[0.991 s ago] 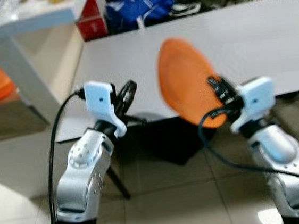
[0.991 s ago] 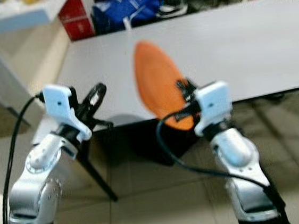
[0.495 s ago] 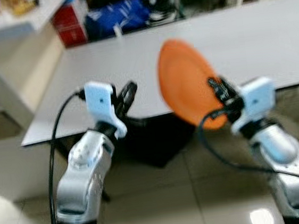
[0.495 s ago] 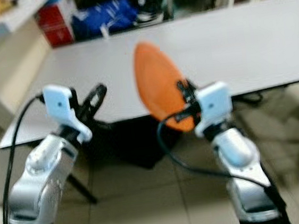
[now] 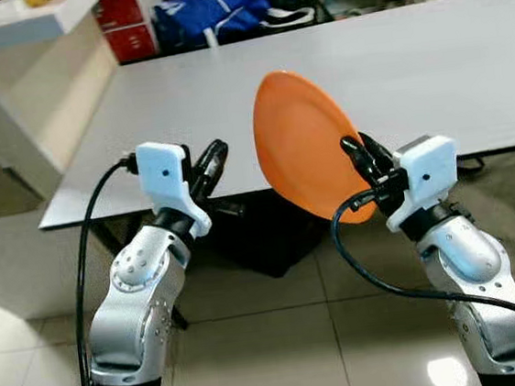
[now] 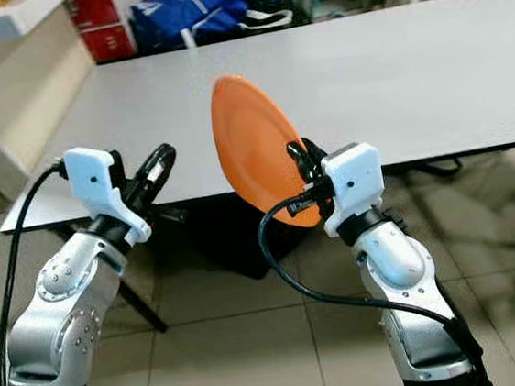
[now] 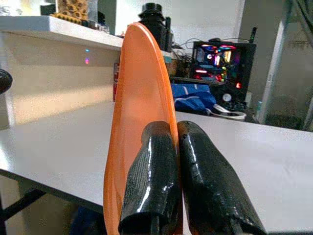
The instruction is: Setting the table
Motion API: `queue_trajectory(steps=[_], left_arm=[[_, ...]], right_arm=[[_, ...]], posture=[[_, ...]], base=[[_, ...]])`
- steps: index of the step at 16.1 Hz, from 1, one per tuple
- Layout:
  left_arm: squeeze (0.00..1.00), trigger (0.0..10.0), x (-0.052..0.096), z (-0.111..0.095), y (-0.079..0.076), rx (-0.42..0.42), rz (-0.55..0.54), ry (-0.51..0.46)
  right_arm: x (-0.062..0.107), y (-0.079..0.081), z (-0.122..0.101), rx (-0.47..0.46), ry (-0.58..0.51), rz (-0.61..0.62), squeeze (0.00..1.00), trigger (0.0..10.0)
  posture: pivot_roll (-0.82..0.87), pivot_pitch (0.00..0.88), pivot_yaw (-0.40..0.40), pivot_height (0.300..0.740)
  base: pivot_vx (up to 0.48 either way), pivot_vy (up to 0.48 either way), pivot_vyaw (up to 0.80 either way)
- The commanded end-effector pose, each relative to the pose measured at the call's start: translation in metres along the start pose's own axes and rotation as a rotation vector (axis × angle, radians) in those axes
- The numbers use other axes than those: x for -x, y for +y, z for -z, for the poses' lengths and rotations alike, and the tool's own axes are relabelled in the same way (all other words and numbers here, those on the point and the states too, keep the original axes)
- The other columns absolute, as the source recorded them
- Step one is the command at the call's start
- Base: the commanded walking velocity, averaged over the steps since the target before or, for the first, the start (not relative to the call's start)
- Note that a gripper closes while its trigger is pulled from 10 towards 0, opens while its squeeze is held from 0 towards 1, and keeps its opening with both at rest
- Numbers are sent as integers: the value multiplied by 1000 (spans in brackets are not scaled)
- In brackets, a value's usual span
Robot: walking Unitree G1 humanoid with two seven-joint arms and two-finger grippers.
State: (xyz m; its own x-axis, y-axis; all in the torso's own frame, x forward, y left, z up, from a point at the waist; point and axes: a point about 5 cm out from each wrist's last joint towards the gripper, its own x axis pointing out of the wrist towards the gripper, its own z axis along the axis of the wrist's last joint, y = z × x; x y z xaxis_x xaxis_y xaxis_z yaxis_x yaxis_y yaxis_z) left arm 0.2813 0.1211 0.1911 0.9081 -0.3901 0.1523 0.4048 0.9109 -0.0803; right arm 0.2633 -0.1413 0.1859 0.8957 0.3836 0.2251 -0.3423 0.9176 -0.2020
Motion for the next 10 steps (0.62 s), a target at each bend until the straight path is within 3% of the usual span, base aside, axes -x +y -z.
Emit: queue_trajectory(steps=[1,10], left_arm=[[0,10000,0,-3,3,-19,-15,2],[0,10000,-2,-4,4,-52,1,8]], right_arm=[[-5,2,-8,-6,-43,-17,0,0],[-6,6,-7,-1,-46,-25,0,0]], posture=[[-214,0,126,736],[-215,0,136,736]], base=[[382,0,0],[438,0,0]])
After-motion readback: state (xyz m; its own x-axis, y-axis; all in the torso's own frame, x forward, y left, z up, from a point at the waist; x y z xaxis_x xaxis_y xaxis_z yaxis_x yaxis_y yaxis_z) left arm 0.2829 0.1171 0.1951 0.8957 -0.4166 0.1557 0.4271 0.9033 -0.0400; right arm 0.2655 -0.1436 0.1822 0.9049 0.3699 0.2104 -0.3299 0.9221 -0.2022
